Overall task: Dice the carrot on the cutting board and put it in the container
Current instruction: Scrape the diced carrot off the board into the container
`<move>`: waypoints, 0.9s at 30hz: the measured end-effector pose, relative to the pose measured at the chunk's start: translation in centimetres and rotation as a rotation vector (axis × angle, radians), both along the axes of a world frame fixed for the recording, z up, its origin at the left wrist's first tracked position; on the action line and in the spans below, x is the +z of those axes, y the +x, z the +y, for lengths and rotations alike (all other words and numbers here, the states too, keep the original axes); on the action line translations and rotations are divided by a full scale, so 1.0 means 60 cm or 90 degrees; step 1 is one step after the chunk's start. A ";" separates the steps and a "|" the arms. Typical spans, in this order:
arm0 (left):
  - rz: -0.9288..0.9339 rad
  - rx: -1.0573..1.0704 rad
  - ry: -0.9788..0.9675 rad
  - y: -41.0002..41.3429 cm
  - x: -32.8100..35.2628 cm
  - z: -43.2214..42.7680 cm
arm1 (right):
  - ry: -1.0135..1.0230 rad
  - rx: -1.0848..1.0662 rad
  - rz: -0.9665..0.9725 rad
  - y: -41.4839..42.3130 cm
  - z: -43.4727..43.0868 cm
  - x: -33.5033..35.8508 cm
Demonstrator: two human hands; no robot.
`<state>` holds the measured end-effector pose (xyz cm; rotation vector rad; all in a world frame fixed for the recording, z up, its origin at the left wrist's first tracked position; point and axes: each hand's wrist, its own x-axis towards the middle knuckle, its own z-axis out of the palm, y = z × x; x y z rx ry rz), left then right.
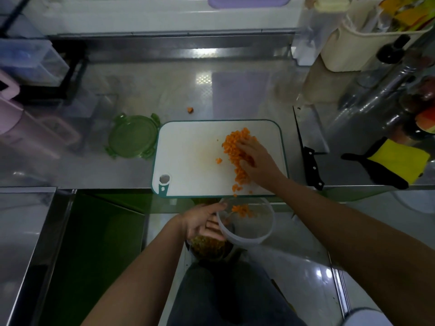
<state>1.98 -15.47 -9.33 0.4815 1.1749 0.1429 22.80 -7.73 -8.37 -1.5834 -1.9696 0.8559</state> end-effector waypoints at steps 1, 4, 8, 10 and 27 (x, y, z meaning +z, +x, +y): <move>-0.006 -0.002 -0.001 -0.001 -0.001 0.002 | 0.009 0.010 -0.008 0.001 -0.004 -0.005; -0.020 -0.010 -0.007 -0.003 -0.004 0.006 | 0.027 0.043 -0.004 0.008 -0.021 -0.005; -0.019 -0.025 -0.009 -0.007 -0.008 0.011 | 0.065 -0.003 0.032 0.007 0.010 0.009; -0.017 -0.024 -0.007 -0.008 -0.008 0.011 | 0.053 -0.002 0.028 0.003 0.026 0.009; -0.012 -0.001 0.007 -0.014 -0.002 0.000 | 0.004 0.086 0.089 -0.004 -0.104 0.002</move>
